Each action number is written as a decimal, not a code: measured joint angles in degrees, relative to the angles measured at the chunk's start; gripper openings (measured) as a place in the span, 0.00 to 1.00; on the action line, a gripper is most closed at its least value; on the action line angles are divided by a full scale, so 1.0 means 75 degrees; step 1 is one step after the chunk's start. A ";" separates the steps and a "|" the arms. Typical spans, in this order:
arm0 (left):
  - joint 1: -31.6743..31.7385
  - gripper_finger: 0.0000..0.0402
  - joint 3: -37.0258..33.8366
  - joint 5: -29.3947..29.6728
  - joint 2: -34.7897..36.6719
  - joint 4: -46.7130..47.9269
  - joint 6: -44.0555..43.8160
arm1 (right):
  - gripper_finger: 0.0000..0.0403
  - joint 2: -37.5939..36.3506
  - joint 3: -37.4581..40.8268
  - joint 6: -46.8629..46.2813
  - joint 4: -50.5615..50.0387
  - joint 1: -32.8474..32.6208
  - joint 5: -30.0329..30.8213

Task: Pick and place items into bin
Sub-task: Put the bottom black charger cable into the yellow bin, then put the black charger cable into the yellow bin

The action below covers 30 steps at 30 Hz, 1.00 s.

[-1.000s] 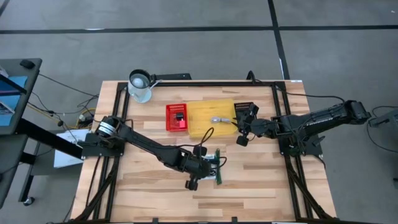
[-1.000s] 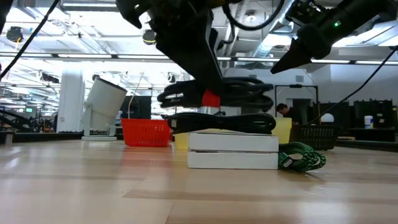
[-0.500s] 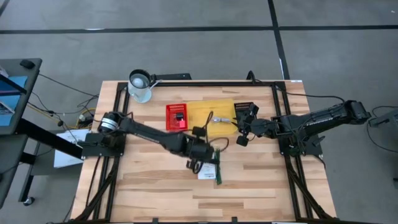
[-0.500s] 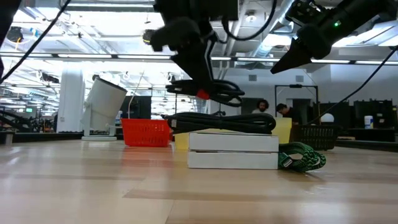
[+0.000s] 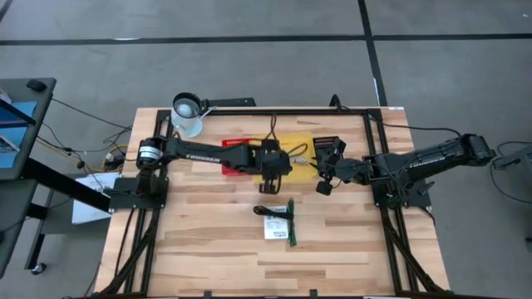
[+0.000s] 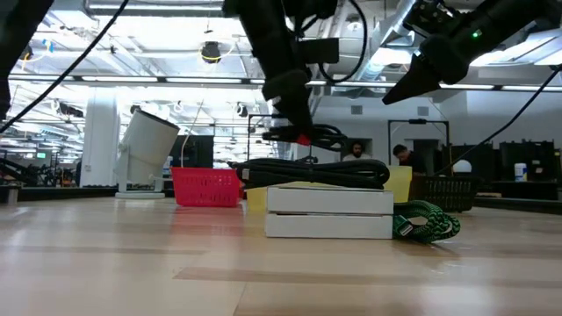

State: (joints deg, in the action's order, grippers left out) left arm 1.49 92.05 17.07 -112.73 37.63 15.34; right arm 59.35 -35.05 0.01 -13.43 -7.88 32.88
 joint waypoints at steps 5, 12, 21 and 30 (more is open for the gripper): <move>0.0520 0.18 0.0000 -0.0313 -0.0003 -0.0384 0.0363 | 0.19 0.0000 0.0000 -0.0003 -0.0165 0.0000 0.0006; 0.1190 0.19 -0.0003 -0.1050 -0.0003 -0.0577 0.0482 | 0.19 0.0000 0.0000 -0.0006 -0.0160 0.0000 0.0009; 0.1513 0.31 -0.0003 -0.1412 -0.0003 -0.0589 0.0702 | 0.19 0.0000 0.0000 -0.0011 -0.0156 0.0003 0.0020; 0.1446 0.43 -0.0003 -0.1390 -0.0003 -0.0641 0.0565 | 0.19 0.0000 0.0000 -0.0017 -0.0154 0.0000 0.0020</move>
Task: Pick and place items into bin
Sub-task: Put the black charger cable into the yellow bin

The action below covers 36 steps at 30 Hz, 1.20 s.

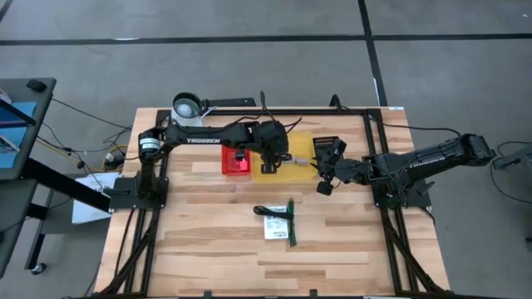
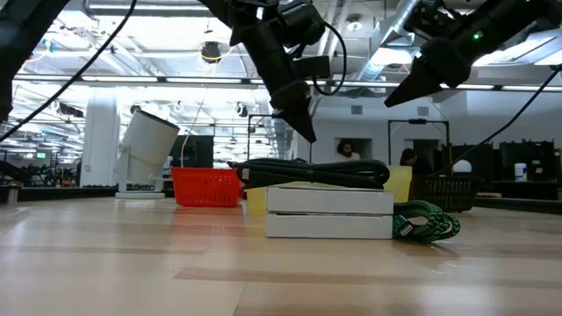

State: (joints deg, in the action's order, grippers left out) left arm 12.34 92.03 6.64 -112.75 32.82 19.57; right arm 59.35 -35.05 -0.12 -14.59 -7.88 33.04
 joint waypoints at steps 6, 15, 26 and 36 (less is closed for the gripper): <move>-0.0219 0.44 -0.0006 -0.0369 0.0000 0.0273 -0.0278 | 0.19 0.0000 0.0000 -0.0072 -0.0036 0.0000 -0.0003; -0.1038 0.44 -0.0009 -0.1246 0.0000 0.0998 -0.0431 | 0.19 0.0000 0.0000 -0.0073 -0.0052 0.0000 -0.0009; -0.2262 0.44 -0.0009 -0.1186 0.0000 0.1102 -0.0770 | 0.19 0.0000 0.0000 -0.0134 -0.0052 0.0000 -0.0012; -0.2759 0.44 -0.0012 -0.0666 0.0000 0.0995 -0.1630 | 0.19 0.0000 0.0000 -0.0134 -0.0050 0.0003 -0.0012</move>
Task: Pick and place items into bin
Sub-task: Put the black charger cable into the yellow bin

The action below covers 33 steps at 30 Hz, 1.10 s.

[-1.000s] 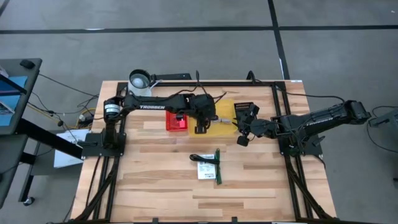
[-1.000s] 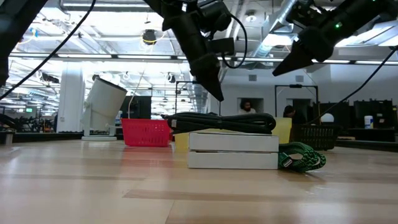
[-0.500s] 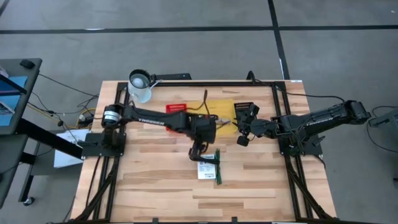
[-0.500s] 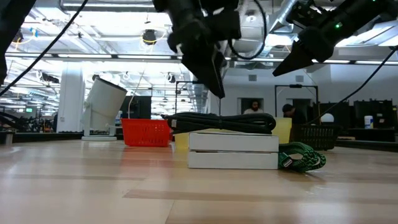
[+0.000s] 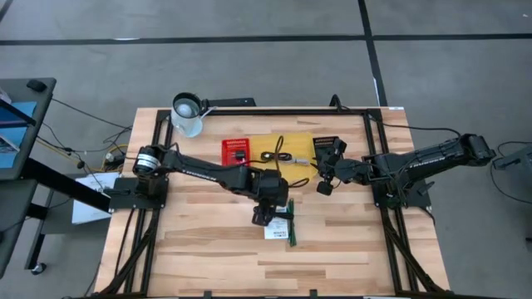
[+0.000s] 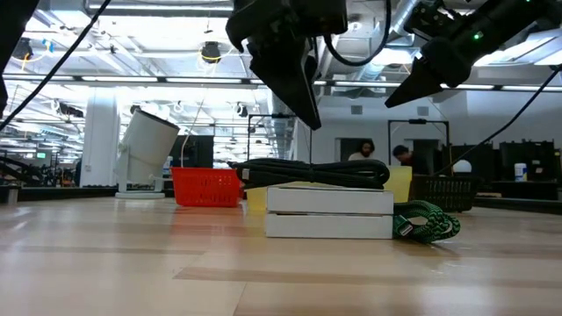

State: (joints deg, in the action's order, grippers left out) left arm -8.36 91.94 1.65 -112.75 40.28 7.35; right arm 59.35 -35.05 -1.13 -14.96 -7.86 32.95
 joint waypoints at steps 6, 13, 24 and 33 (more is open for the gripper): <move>-0.0186 0.44 -0.0054 0.0037 -0.0161 -0.0157 -0.0228 | 0.19 -0.0002 0.0000 0.0000 0.0000 -0.0003 0.0000; -0.0207 0.44 -0.0064 0.0172 -0.0361 -0.0308 -0.0471 | 0.19 -0.0003 0.0000 -0.0050 -0.0053 -0.0003 -0.0006; -0.0492 0.44 -0.0064 0.0161 -0.0364 -0.0307 -0.0631 | 0.19 -0.0003 0.0000 -0.0055 -0.0092 -0.0003 -0.0006; -0.0612 0.44 -0.0157 0.0171 -0.0484 -0.0456 -0.0713 | 0.19 -0.0003 0.0000 -0.0058 -0.0096 -0.0003 -0.0009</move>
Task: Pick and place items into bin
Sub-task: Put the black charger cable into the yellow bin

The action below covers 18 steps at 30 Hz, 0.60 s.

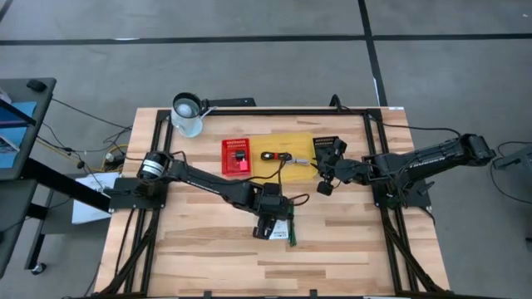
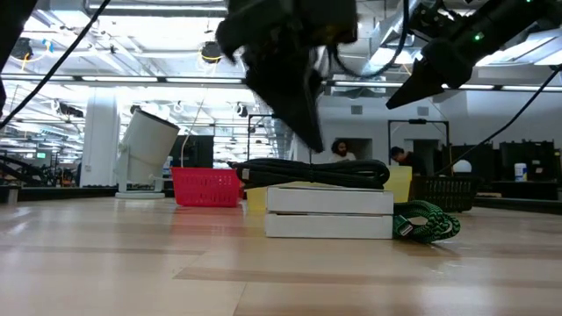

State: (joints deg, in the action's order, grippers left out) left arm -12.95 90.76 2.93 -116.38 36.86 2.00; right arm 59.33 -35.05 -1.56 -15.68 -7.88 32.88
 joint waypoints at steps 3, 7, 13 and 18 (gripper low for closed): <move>0.0006 0.44 -0.0050 0.0028 -0.0144 -0.0082 -0.0018 | 0.19 0.0000 0.0000 0.0000 -0.0003 0.0000 0.0000; 0.0009 0.44 -0.0063 0.0097 -0.0149 -0.0068 -0.0018 | 0.19 0.0000 0.0000 0.0000 -0.0015 0.0000 0.0000; 0.0017 0.44 -0.0062 0.0271 -0.0149 0.0166 -0.0003 | 0.19 0.0000 0.0000 -0.0002 0.0010 0.0000 0.0000; 0.0035 0.44 -0.0093 0.0382 -0.0273 0.0230 -0.0006 | 0.19 0.0000 0.0000 -0.0002 -0.0003 0.0000 0.0000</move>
State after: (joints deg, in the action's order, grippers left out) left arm -12.69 90.07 5.79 -118.42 38.58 1.96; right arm 59.33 -35.05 -1.58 -15.70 -7.88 32.88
